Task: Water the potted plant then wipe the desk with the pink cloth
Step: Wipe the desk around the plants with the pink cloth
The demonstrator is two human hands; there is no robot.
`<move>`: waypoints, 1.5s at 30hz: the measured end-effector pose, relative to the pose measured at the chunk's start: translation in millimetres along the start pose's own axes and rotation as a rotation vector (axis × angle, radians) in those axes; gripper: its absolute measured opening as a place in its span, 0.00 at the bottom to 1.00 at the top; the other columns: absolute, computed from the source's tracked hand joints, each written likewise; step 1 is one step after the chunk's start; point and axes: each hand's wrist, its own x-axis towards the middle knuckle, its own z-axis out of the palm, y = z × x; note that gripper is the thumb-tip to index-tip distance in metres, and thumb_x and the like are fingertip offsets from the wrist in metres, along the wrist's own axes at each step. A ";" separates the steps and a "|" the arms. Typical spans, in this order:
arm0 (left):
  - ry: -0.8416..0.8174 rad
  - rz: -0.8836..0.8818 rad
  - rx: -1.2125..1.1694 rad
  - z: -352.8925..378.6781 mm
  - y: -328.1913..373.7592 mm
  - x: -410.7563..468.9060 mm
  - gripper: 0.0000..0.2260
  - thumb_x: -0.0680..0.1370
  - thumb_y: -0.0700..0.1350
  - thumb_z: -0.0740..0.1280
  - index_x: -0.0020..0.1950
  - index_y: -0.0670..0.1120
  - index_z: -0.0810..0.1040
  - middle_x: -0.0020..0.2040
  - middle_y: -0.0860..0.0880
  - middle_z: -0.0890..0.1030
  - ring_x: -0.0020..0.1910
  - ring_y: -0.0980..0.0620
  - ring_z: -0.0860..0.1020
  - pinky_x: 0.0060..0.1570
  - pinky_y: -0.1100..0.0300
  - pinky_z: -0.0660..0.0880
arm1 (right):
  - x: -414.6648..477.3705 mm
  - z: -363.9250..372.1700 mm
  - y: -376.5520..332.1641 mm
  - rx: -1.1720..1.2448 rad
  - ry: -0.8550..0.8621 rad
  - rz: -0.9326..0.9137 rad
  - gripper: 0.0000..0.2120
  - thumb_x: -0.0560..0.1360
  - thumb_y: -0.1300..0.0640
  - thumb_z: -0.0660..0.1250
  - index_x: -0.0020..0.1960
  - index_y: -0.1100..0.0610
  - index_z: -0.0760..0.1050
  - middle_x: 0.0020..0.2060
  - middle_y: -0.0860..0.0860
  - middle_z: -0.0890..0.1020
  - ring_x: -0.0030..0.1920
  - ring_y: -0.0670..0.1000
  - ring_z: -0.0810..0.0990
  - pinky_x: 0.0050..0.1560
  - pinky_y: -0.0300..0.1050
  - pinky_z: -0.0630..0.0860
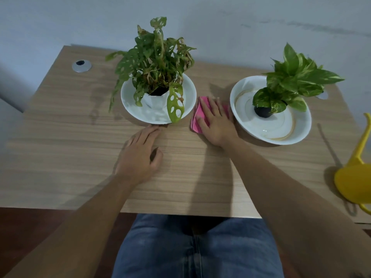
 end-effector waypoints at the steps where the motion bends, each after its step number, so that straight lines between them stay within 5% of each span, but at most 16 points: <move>1: 0.001 0.007 0.003 0.0 -0.3 0.2 0.29 0.83 0.53 0.62 0.85 0.50 0.69 0.84 0.55 0.69 0.84 0.53 0.66 0.80 0.49 0.65 | -14.5 0.9 3.8 -0.017 0.013 -0.034 0.32 0.86 0.34 0.42 0.88 0.39 0.40 0.88 0.44 0.44 0.87 0.51 0.40 0.85 0.62 0.41; 14: 0.010 0.023 0.048 6.1 0.7 -2.3 0.29 0.85 0.53 0.60 0.86 0.47 0.67 0.86 0.51 0.68 0.86 0.52 0.64 0.83 0.47 0.65 | -110.2 5.5 42.9 -0.088 0.070 -0.084 0.31 0.88 0.37 0.50 0.87 0.37 0.42 0.88 0.40 0.48 0.87 0.47 0.47 0.83 0.64 0.54; 27: 0.067 -0.010 0.009 0.9 2.6 -7.2 0.25 0.84 0.46 0.64 0.82 0.45 0.72 0.82 0.49 0.71 0.81 0.48 0.69 0.81 0.46 0.67 | -62.9 29.8 -59.0 -0.053 0.054 0.010 0.34 0.86 0.34 0.40 0.88 0.43 0.41 0.88 0.47 0.43 0.87 0.53 0.39 0.83 0.68 0.38; 34: 0.058 -0.098 -0.116 -6.4 -12.3 -11.5 0.24 0.88 0.51 0.54 0.82 0.45 0.73 0.81 0.49 0.73 0.79 0.47 0.70 0.80 0.46 0.69 | -101.8 58.4 -132.2 -0.020 0.039 -0.122 0.34 0.86 0.37 0.44 0.89 0.45 0.43 0.88 0.48 0.43 0.87 0.53 0.37 0.83 0.66 0.38; 40: 0.058 -0.113 -0.130 -9.0 -8.6 -12.4 0.24 0.89 0.52 0.53 0.83 0.44 0.70 0.81 0.47 0.72 0.79 0.45 0.70 0.81 0.45 0.67 | -99.7 35.5 -97.4 0.348 -0.053 -0.223 0.30 0.89 0.38 0.50 0.88 0.46 0.53 0.88 0.47 0.45 0.87 0.51 0.36 0.85 0.60 0.38; 45: -0.028 0.092 0.077 8.4 31.5 -17.3 0.28 0.89 0.51 0.51 0.89 0.43 0.61 0.88 0.46 0.62 0.89 0.48 0.57 0.87 0.40 0.54 | -116.1 21.2 -29.4 0.190 0.080 -0.146 0.29 0.89 0.42 0.55 0.87 0.51 0.61 0.87 0.46 0.56 0.87 0.48 0.42 0.86 0.61 0.48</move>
